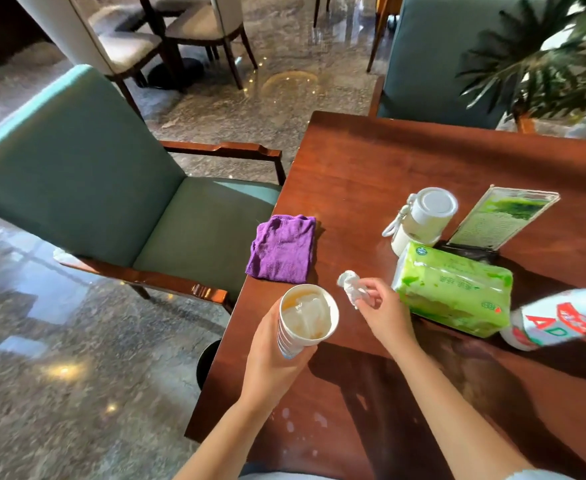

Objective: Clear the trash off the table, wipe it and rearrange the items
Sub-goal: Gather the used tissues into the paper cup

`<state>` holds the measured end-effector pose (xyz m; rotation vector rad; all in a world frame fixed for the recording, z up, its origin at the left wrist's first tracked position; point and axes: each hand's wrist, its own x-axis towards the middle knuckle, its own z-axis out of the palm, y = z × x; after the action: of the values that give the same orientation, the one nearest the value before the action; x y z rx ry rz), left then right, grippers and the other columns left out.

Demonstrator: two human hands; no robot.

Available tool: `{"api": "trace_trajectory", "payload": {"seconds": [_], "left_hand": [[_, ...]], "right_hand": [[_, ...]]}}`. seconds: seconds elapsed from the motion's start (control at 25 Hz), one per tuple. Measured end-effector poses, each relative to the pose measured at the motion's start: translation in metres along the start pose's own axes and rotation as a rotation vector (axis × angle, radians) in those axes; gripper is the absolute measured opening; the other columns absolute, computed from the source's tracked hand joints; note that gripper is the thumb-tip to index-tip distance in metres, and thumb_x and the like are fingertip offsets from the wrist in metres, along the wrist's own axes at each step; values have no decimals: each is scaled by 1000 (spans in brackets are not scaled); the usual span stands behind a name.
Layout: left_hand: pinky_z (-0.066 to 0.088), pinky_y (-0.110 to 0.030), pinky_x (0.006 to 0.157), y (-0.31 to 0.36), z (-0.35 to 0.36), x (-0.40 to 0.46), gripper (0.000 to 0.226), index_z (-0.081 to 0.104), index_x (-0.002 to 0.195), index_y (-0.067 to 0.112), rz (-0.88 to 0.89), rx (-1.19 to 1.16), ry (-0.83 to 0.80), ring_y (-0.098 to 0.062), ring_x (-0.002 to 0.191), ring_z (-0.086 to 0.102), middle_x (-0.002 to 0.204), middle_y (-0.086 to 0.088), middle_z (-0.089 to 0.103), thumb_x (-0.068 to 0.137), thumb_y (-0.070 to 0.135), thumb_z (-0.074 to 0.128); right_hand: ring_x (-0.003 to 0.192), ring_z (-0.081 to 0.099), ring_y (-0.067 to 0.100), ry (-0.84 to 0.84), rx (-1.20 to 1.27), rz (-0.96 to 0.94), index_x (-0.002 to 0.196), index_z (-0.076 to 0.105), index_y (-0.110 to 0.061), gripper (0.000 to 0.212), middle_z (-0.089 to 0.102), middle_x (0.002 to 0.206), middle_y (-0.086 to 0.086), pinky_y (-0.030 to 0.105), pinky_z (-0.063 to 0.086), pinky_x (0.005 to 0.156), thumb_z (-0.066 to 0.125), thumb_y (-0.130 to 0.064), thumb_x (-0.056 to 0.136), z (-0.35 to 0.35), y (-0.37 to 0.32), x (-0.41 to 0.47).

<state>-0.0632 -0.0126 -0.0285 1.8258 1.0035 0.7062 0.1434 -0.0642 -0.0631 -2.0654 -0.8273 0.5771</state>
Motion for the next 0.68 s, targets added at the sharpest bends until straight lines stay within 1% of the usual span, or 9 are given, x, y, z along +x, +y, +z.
{"api": "trace_trajectory", "payload": {"seconds": [0.04,0.12,0.2,0.24,0.32,0.44,0.56,0.6,0.68], "left_hand": [[50,-41,95,2,4,1,79,40,128,51,15,-10,-17,-4,121,50,128,26,53,68,24,83],[50,-42,95,6,13,3,79,40,129,50,43,-40,-49,-5,121,51,129,26,52,67,24,83],[51,-45,94,15,24,5,76,42,131,42,66,-87,-91,-11,121,53,130,18,55,69,25,82],[51,-45,93,21,29,6,74,43,132,38,91,-119,-117,-13,120,55,130,14,56,70,24,81],[52,-44,91,32,38,6,70,45,132,32,150,-176,-170,-15,116,58,130,11,58,72,18,78],[51,-45,91,44,46,6,70,46,132,30,187,-217,-260,-15,116,58,130,9,58,73,8,78],[49,-40,94,53,48,4,67,47,132,28,209,-252,-315,-19,118,57,130,6,59,73,18,77],[48,-40,95,55,49,3,64,48,131,27,225,-243,-325,-19,118,57,130,4,59,73,22,74],[46,-39,98,57,53,0,56,49,130,30,243,-214,-353,-19,119,56,130,6,59,78,20,67]], "right_hand": [[84,62,11,77,64,-25,97,66,-16,22,69,89,-2,32,51,74,69,-5,78,-13,-9,-14],[85,57,3,260,100,-181,93,68,-15,22,63,89,-8,25,51,76,72,-2,75,-36,-29,-41],[88,56,3,404,31,-341,90,70,-13,18,60,93,-6,19,48,79,71,-5,74,-48,-46,-66],[88,58,7,428,-19,-386,90,70,-15,18,61,95,-4,20,48,78,69,-8,74,-50,-52,-74],[90,63,15,396,-155,-447,94,69,-21,18,64,99,-1,27,49,81,64,-14,77,-48,-53,-85],[104,61,21,265,-371,-497,105,66,-25,24,64,113,1,42,35,106,54,-32,85,-48,-42,-97],[120,52,17,152,-517,-510,118,60,-23,40,59,127,3,50,24,111,42,-46,91,-55,-38,-113],[118,52,17,133,-565,-517,116,60,-23,43,61,125,3,50,22,111,36,-50,93,-57,-37,-118],[104,58,18,81,-627,-476,102,62,-22,53,66,106,1,49,22,110,21,-55,94,-61,-35,-121]]}}
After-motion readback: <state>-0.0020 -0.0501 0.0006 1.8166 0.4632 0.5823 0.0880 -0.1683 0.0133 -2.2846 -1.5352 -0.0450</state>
